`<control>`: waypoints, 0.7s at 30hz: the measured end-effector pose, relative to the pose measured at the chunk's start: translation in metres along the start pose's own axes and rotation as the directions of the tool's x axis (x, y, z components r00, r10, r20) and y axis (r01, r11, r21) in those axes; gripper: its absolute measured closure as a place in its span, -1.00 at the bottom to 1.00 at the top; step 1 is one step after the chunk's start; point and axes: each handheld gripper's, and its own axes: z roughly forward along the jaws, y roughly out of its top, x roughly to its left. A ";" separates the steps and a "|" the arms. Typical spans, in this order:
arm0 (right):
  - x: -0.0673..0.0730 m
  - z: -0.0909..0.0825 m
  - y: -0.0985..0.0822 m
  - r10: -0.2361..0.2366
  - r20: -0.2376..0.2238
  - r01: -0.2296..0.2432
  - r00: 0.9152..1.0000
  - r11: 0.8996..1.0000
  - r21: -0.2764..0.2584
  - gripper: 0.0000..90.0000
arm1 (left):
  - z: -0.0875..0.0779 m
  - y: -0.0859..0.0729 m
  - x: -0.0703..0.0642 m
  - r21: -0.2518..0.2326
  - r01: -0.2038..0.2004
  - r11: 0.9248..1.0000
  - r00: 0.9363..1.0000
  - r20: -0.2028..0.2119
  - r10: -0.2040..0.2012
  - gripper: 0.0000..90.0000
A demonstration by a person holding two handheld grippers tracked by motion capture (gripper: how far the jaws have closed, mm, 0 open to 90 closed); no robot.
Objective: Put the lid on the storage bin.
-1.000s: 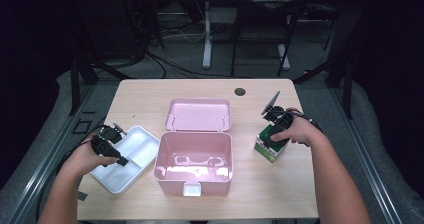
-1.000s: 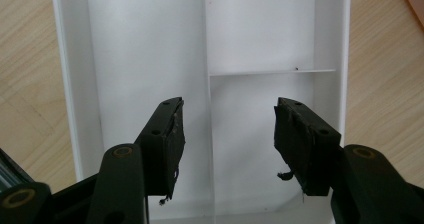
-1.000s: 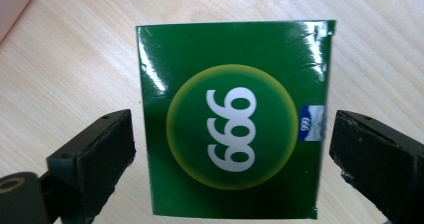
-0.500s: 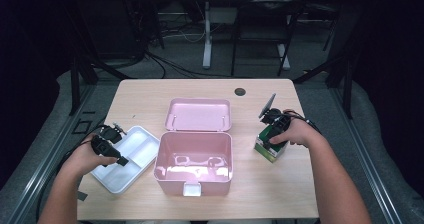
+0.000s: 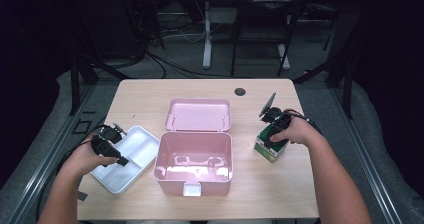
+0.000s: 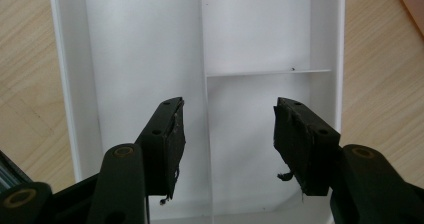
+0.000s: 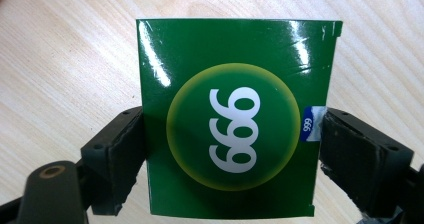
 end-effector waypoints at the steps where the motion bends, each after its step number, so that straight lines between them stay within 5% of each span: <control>1: 0.000 0.000 0.000 -0.001 0.000 0.001 1.000 1.000 0.000 -0.65 | 0.000 0.000 0.000 0.000 0.000 1.000 1.000 0.002 0.000 0.02; 21: 0.004 -0.015 -0.004 -0.031 -0.018 0.030 0.999 0.999 -0.043 -0.64 | -0.001 0.000 -0.001 0.010 -0.014 1.000 1.000 -0.012 0.014 0.04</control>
